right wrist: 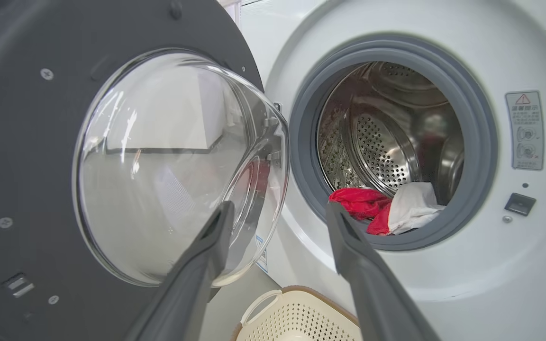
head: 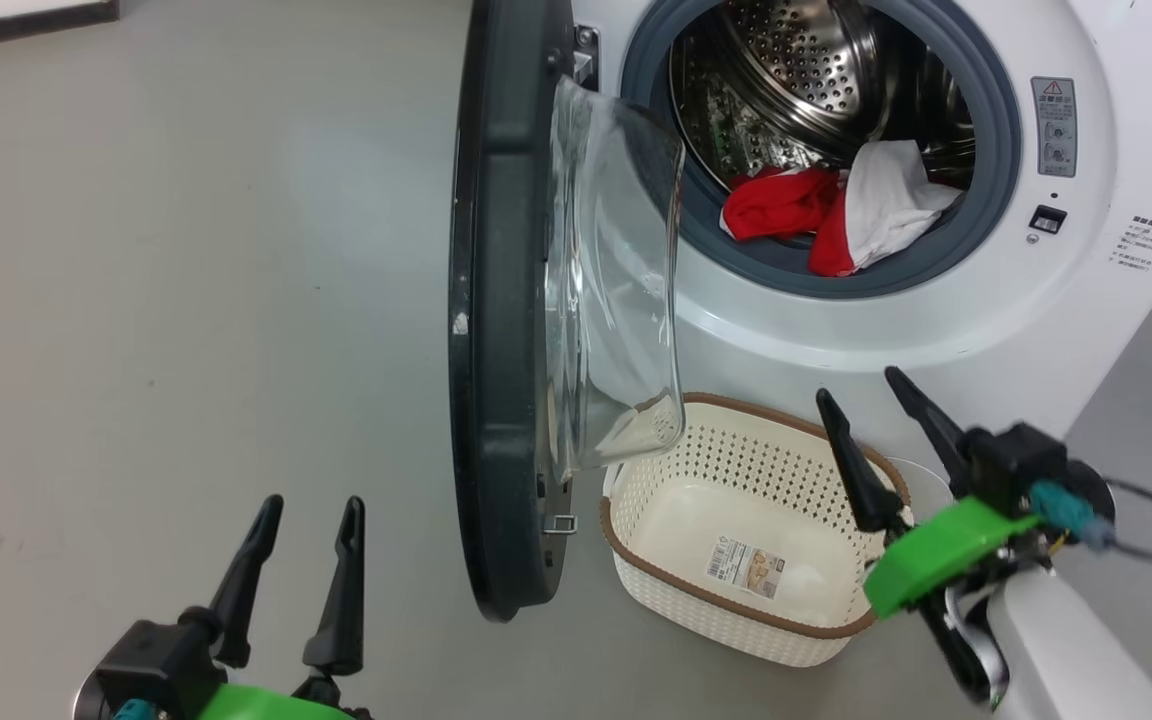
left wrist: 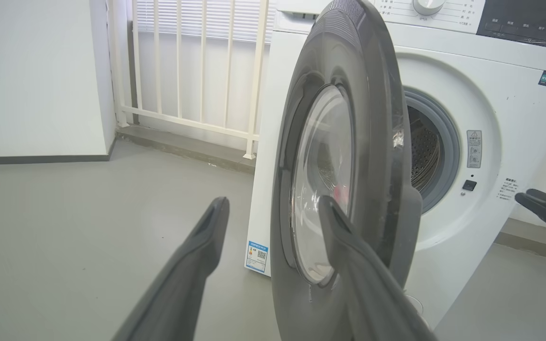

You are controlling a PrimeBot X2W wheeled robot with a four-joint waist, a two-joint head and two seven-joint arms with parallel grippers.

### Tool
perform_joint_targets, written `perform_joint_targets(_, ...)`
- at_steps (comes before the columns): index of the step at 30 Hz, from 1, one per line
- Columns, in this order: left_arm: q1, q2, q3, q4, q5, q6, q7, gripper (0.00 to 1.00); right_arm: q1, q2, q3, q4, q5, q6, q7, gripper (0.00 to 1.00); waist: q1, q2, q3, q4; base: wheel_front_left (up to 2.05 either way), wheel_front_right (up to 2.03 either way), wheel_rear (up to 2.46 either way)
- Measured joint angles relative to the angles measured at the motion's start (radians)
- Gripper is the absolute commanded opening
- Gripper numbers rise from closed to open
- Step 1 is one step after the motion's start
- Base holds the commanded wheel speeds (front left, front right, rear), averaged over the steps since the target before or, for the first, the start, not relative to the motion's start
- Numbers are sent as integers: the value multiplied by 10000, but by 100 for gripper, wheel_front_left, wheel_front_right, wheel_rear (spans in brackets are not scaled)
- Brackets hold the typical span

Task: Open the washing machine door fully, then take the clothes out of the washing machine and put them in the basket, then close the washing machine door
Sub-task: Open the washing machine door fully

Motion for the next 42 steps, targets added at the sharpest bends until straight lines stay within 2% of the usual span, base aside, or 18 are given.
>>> perform_joint_targets(5, 12, 0, -35, -73, 0, 31, -123, 100, 1706, 821, -1467, -1962, -1463, 0, -10, 100, 0, 0, 52, 37, 0, 0, 0)
perform_joint_targets(12, 33, -10, -92, -23, 0, 29, -355, 100, 3108, 995, -1858, -3216, -1906, 0, -10, 100, 0, 0, 232, 84, 0, 0, 0)
perform_joint_targets(35, -17, 12, -228, 531, -86, -6, -531, 100, 3358, 1009, -1724, -3450, -1768, 0, 23, 100, 0, 0, 325, 115, 0, 0, 0)
perform_joint_targets(36, -18, 12, -242, 537, -121, -6, -531, 36, 3358, 1009, -1724, -3450, -1768, 0, 56, 100, 0, 0, 325, 115, 0, 0, 0)
perform_joint_targets(37, -19, 13, -251, 545, -142, -6, -531, 0, 3358, 1009, -1718, -3450, -1766, 0, 77, 100, 0, 0, 325, 116, 0, 0, 0)
perform_joint_targets(42, -161, 35, -301, 537, -165, -10, -522, 0, 3358, 1009, -1687, -3428, -1691, 0, 77, 100, 0, 0, 315, 115, 0, 0, 0)
